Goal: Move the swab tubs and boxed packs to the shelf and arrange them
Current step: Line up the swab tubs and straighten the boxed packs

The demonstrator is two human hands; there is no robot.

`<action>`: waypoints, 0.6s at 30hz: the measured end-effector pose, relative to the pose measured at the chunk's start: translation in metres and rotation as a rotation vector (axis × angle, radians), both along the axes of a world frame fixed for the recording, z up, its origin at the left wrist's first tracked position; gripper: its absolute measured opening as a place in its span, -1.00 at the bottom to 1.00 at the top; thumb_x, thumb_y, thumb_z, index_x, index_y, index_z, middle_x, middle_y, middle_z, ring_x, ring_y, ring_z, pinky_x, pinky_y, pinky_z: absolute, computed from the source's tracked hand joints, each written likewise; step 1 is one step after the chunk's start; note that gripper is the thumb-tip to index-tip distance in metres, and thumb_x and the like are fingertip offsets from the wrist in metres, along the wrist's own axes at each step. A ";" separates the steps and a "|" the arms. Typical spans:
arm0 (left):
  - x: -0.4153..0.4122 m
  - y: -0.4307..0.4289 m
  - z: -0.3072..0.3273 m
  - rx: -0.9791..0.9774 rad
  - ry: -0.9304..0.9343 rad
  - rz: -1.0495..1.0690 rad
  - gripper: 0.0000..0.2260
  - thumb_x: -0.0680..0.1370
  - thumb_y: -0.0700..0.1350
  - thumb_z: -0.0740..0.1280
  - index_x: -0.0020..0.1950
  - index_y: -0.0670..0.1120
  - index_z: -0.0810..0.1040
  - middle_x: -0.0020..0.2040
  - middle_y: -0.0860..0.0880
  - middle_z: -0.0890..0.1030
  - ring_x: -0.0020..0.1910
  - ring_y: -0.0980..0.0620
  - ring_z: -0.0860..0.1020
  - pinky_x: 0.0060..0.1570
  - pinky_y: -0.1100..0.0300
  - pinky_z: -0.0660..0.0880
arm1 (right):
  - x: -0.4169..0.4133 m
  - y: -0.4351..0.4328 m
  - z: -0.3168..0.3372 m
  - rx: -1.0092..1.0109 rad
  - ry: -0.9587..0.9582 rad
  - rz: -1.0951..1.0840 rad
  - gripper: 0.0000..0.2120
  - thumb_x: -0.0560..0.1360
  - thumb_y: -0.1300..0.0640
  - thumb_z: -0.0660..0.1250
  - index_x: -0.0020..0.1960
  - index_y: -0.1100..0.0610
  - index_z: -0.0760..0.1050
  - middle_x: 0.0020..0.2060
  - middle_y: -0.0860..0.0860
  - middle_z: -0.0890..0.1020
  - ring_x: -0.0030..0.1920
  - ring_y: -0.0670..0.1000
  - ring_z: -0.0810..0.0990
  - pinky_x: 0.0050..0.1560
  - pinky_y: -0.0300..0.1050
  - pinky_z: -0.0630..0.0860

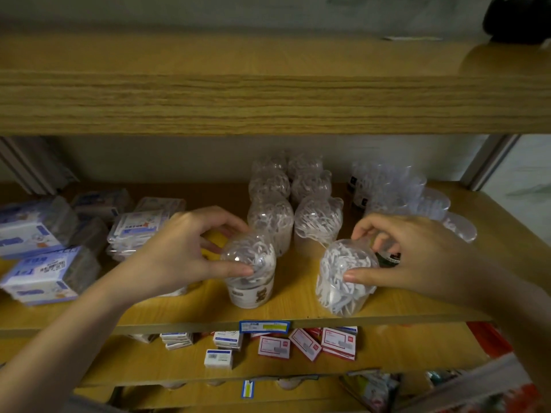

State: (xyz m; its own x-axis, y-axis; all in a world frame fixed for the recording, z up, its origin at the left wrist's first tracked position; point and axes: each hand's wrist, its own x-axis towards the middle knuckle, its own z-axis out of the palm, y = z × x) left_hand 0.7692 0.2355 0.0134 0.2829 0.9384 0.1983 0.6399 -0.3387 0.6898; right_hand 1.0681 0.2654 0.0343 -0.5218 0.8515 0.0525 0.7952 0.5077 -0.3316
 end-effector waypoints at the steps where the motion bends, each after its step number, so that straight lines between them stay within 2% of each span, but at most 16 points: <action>1: 0.003 0.000 -0.001 0.007 -0.001 0.001 -0.54 0.20 0.25 0.45 0.03 0.11 0.57 -0.04 0.20 0.58 0.03 0.21 0.54 -0.15 0.34 0.54 | -0.003 -0.001 -0.002 0.013 0.011 -0.003 -0.39 0.12 -0.53 0.16 0.03 -0.19 0.41 -0.15 -0.21 0.56 -0.11 -0.21 0.53 -0.06 -0.10 0.54; 3: 0.007 0.000 -0.001 0.015 0.003 0.005 -0.52 0.23 0.23 0.48 0.07 0.06 0.58 -0.01 0.19 0.58 0.03 0.21 0.54 -0.12 0.36 0.53 | -0.009 -0.003 -0.003 0.035 0.016 -0.011 -0.38 0.14 -0.50 0.15 0.04 -0.14 0.42 -0.16 -0.25 0.52 -0.13 -0.24 0.52 -0.08 -0.18 0.52; 6: 0.013 0.000 -0.001 0.045 0.019 -0.003 -0.48 0.23 0.28 0.41 0.11 0.08 0.56 0.04 0.22 0.57 0.03 0.28 0.53 -0.09 0.41 0.51 | -0.018 -0.004 -0.003 0.070 -0.011 -0.038 -0.36 0.16 -0.49 0.11 0.06 -0.11 0.41 -0.18 -0.27 0.48 -0.18 -0.27 0.49 -0.16 -0.31 0.47; 10: 0.019 0.000 -0.002 0.060 0.063 0.045 -0.44 0.20 0.31 0.44 0.14 0.14 0.52 0.05 0.17 0.56 -0.05 0.25 0.56 -0.12 0.44 0.48 | -0.028 -0.004 -0.007 0.186 -0.032 -0.109 -0.34 0.17 -0.53 0.03 0.02 -0.09 0.40 -0.16 -0.18 0.55 -0.19 -0.14 0.54 -0.13 -0.16 0.50; 12: 0.022 0.001 -0.002 0.071 0.082 0.030 -0.44 0.23 0.33 0.42 0.16 0.15 0.51 0.10 0.15 0.56 -0.02 0.27 0.54 -0.08 0.43 0.47 | -0.033 -0.006 -0.008 0.218 -0.044 -0.130 -0.35 0.19 -0.54 0.02 -0.01 -0.07 0.38 -0.17 -0.16 0.52 -0.17 -0.08 0.56 -0.10 -0.08 0.53; 15: 0.026 0.003 -0.004 0.098 0.071 -0.027 -0.47 0.28 0.28 0.35 0.18 0.08 0.53 0.14 0.17 0.55 0.10 0.32 0.48 -0.01 0.41 0.46 | -0.040 -0.008 -0.008 0.278 -0.102 -0.146 -0.31 0.23 -0.53 -0.02 0.04 -0.01 0.35 -0.10 -0.08 0.54 -0.12 -0.01 0.56 -0.18 -0.13 0.45; 18: 0.029 0.003 -0.004 0.113 0.066 -0.033 -0.49 0.30 0.25 0.32 0.18 0.06 0.53 0.15 0.19 0.52 0.13 0.31 0.47 0.03 0.38 0.46 | -0.042 -0.009 -0.011 0.347 -0.172 -0.150 -0.26 0.28 -0.52 -0.07 0.15 0.04 0.32 0.01 -0.04 0.56 -0.05 0.04 0.59 -0.22 -0.11 0.35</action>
